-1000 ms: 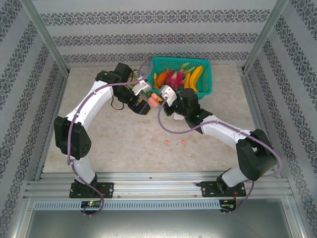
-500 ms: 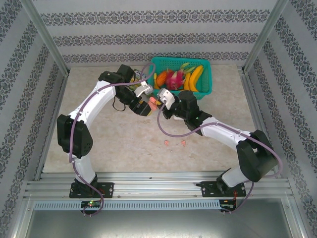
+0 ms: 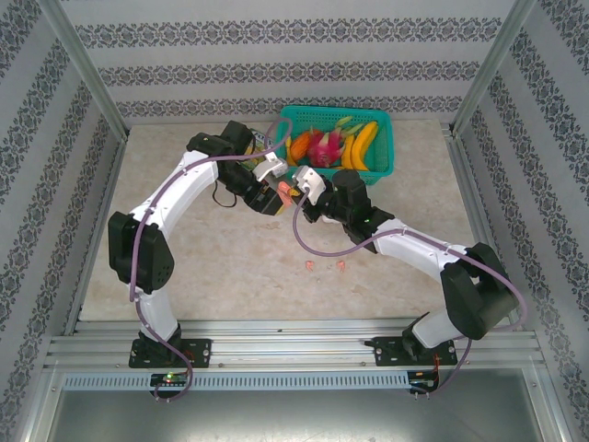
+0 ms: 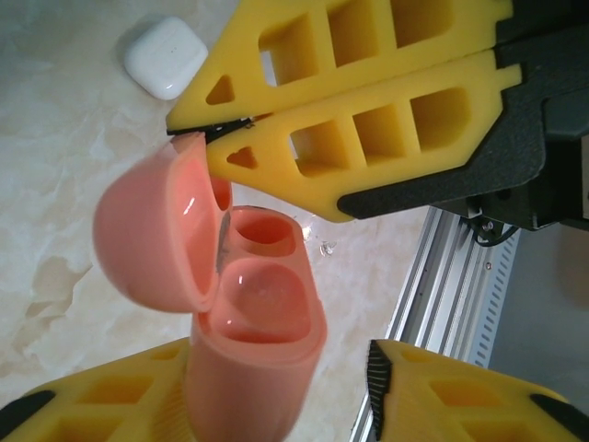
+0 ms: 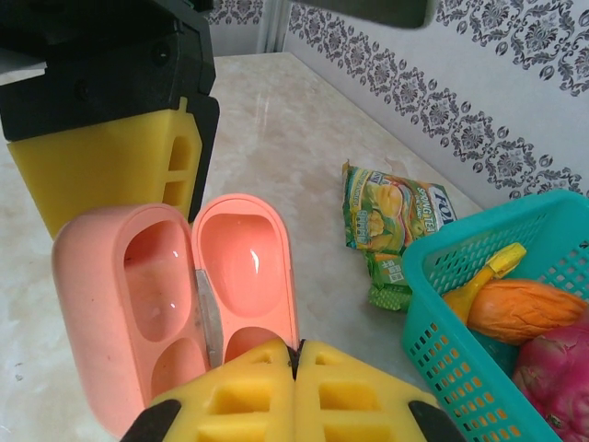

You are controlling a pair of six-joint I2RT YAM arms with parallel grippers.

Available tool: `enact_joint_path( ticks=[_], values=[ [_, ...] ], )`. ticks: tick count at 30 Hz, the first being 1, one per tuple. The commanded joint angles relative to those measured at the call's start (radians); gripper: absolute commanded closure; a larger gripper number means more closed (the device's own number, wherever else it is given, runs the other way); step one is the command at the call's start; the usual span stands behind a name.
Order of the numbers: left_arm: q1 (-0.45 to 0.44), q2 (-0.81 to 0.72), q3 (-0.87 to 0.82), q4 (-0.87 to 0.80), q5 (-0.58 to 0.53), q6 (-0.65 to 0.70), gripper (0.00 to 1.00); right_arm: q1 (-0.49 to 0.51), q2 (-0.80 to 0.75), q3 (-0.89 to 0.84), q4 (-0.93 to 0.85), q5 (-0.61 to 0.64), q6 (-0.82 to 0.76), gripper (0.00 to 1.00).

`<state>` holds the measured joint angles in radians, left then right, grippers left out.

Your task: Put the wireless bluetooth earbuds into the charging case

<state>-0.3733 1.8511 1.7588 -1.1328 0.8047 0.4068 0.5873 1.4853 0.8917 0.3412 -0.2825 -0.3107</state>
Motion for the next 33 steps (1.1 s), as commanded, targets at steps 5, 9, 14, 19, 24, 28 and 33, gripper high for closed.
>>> enact_joint_path(
  ticks=[5,9,14,19,24,28,33],
  values=[
    [-0.010,0.014,0.039,0.034,0.026,-0.003,0.57,0.012,-0.029,-0.002,0.019,-0.026,0.013,1.00],
    [-0.012,0.014,0.037,0.052,0.031,-0.012,0.57,0.012,-0.027,-0.003,0.019,-0.028,0.015,1.00],
    [-0.012,0.014,0.040,0.079,0.015,-0.022,0.54,0.012,-0.032,-0.001,0.013,-0.028,0.013,1.00],
    [-0.013,0.020,0.045,0.077,0.017,-0.022,0.58,0.012,-0.033,0.004,0.009,-0.024,0.012,1.00],
    [-0.013,0.014,0.033,0.075,0.018,-0.019,0.61,0.011,-0.025,0.007,0.009,-0.019,0.016,1.00],
    [-0.012,0.006,0.025,0.074,0.021,-0.017,0.63,0.009,-0.022,0.009,0.009,-0.014,0.023,1.00],
    [-0.012,-0.003,0.011,0.079,0.026,-0.018,0.64,0.006,-0.021,0.012,0.009,-0.012,0.025,1.00]
  ],
)
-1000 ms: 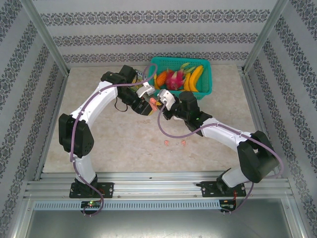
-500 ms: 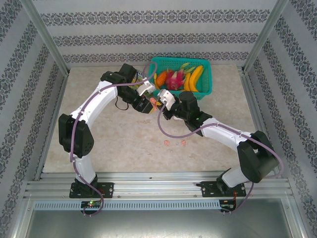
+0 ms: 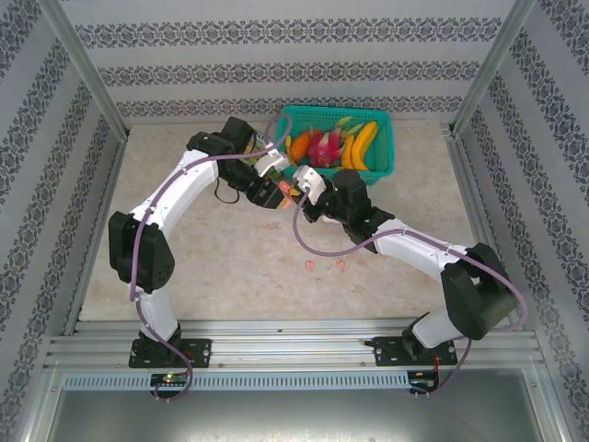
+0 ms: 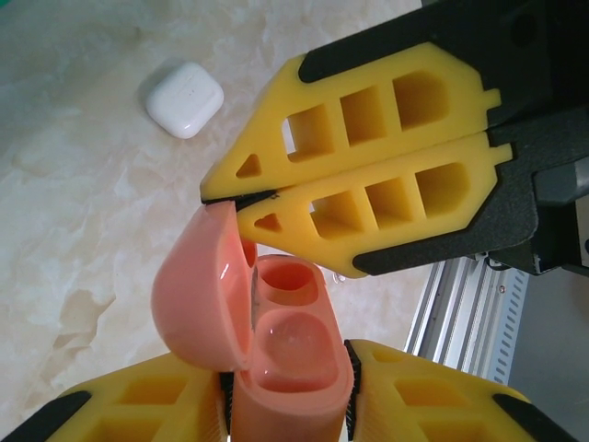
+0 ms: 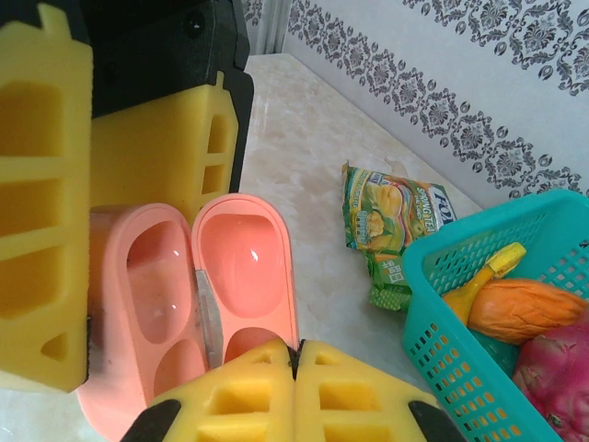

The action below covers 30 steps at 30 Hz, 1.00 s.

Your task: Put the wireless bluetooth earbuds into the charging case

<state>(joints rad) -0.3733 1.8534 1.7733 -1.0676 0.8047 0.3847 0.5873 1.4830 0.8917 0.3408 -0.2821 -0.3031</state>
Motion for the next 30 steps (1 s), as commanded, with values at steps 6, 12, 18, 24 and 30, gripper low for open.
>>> enact_joint_path(
  ticks=[6,12,18,24,30],
  values=[
    [-0.013,-0.011,-0.017,0.017,0.030,0.004,0.75,0.005,-0.018,0.018,0.004,-0.010,0.022,1.00],
    [-0.012,-0.031,-0.050,0.052,0.020,-0.009,0.87,0.002,-0.033,0.048,-0.046,0.035,0.058,0.99],
    [0.001,-0.105,-0.167,0.218,-0.044,-0.091,1.00,-0.041,-0.130,0.070,-0.188,0.112,0.155,0.60],
    [0.008,-0.231,-0.360,0.524,-0.235,-0.272,1.00,-0.116,-0.239,0.119,-0.468,0.146,0.337,0.46],
    [0.008,-0.347,-0.545,0.775,-0.445,-0.404,1.00,-0.158,-0.271,0.163,-0.683,0.174,0.611,0.43]
  ],
)
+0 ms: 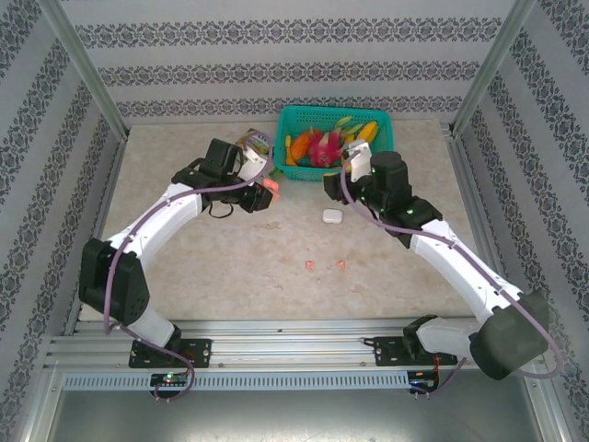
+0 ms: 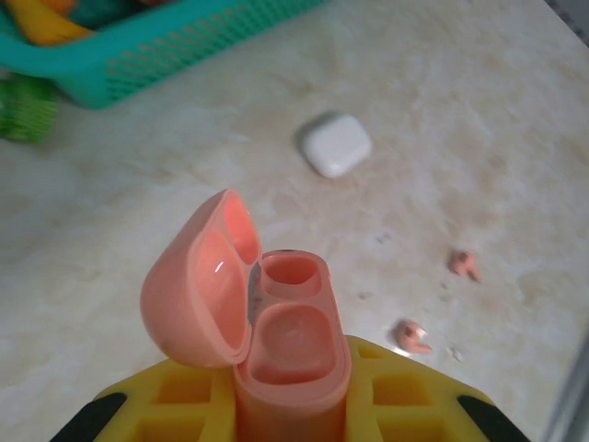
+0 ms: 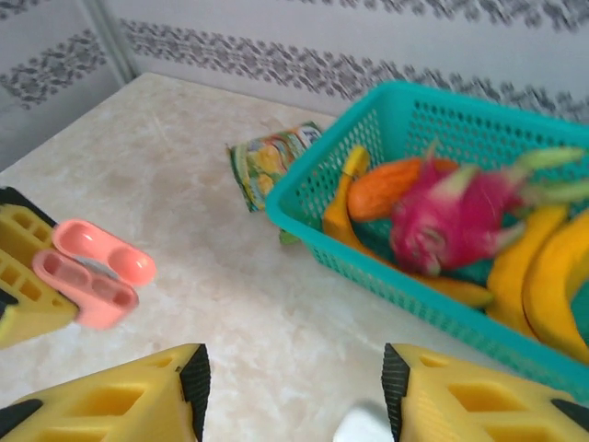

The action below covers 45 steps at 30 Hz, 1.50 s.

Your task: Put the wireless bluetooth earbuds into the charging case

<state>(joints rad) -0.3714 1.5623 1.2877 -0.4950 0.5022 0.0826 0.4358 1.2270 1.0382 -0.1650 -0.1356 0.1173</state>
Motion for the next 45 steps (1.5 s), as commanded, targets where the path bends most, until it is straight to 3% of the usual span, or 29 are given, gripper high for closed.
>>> enact_joint_path(
  ticks=[1,4,7,14,18,23,31,45],
  values=[
    [0.005,-0.074,-0.090,0.242,-0.177,-0.119,1.00,-0.006,-0.017,0.012,-0.193,0.030,0.227,0.41],
    [0.004,-0.130,-0.190,0.374,-0.252,-0.169,1.00,0.007,-0.017,-0.012,-0.235,0.026,0.327,0.40],
    [0.005,-0.178,-0.285,0.515,-0.258,-0.201,1.00,0.041,-0.010,-0.050,-0.266,0.040,0.416,0.40],
    [-0.003,-0.260,-0.571,1.074,-0.116,-0.205,1.00,0.133,0.061,-0.126,-0.321,0.080,0.559,0.47],
    [-0.007,-0.218,-0.618,1.222,0.013,-0.153,1.00,0.167,0.093,-0.164,-0.317,0.103,0.619,0.48],
    [-0.035,-0.151,-0.698,1.430,0.030,-0.138,1.00,0.222,0.120,-0.175,-0.325,0.154,0.667,0.50],
    [-0.044,-0.208,-0.809,1.511,0.076,-0.112,1.00,0.295,0.161,-0.140,-0.369,0.210,0.697,0.53],
    [-0.043,-0.324,-0.895,1.552,-0.116,-0.084,1.00,0.404,0.425,0.026,-0.503,0.300,0.763,0.50]
  ],
)
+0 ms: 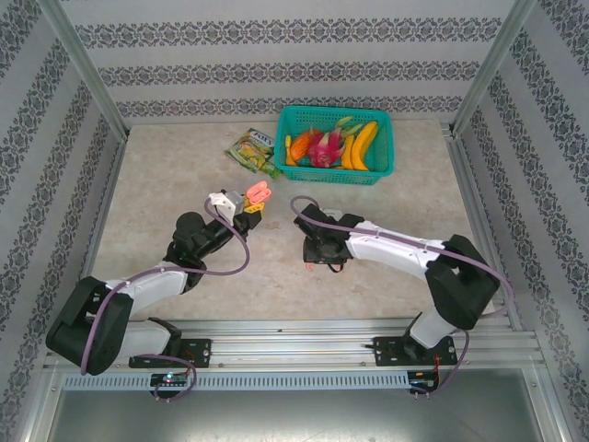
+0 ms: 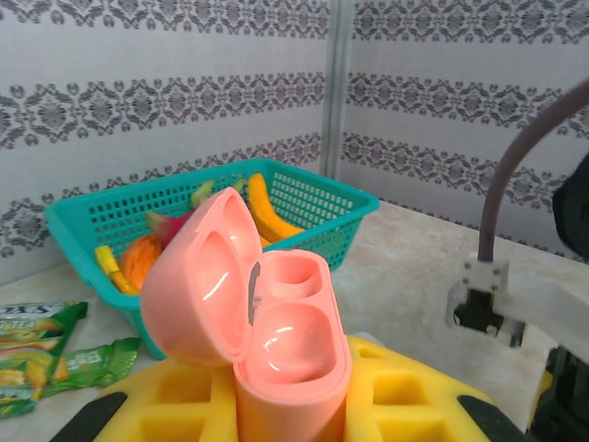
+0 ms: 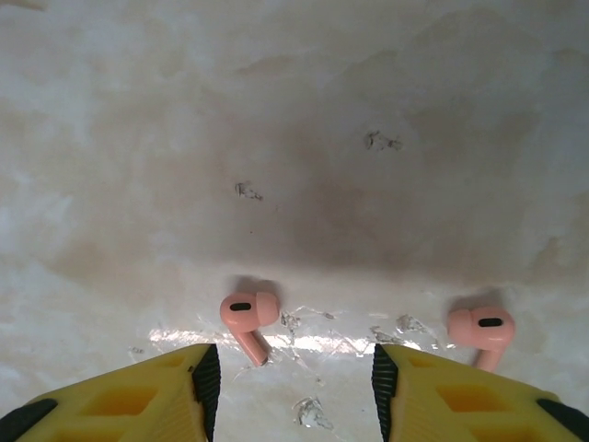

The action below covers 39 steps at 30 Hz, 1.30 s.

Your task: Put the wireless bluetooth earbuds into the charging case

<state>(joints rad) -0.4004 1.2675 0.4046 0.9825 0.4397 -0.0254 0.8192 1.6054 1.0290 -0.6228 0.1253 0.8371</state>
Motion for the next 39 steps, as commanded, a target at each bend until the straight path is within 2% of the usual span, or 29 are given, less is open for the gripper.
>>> enact_joint_path(
  ticks=[1,9,20,39],
  values=[
    [-0.015,-0.031,-0.012,0.068,-0.057,0.024,1.00,0.028,0.064,0.042,-0.041,0.038,0.054,0.50],
    [-0.012,-0.042,-0.026,0.055,-0.054,0.024,1.00,0.067,0.188,0.113,-0.033,0.034,0.052,0.49],
    [-0.013,-0.064,-0.029,0.041,-0.036,0.009,1.00,0.041,0.208,0.082,0.015,0.032,0.032,0.50],
    [-0.012,-0.091,-0.015,0.002,-0.029,0.004,1.00,0.023,0.217,0.020,0.086,-0.012,0.042,0.58]
  ],
)
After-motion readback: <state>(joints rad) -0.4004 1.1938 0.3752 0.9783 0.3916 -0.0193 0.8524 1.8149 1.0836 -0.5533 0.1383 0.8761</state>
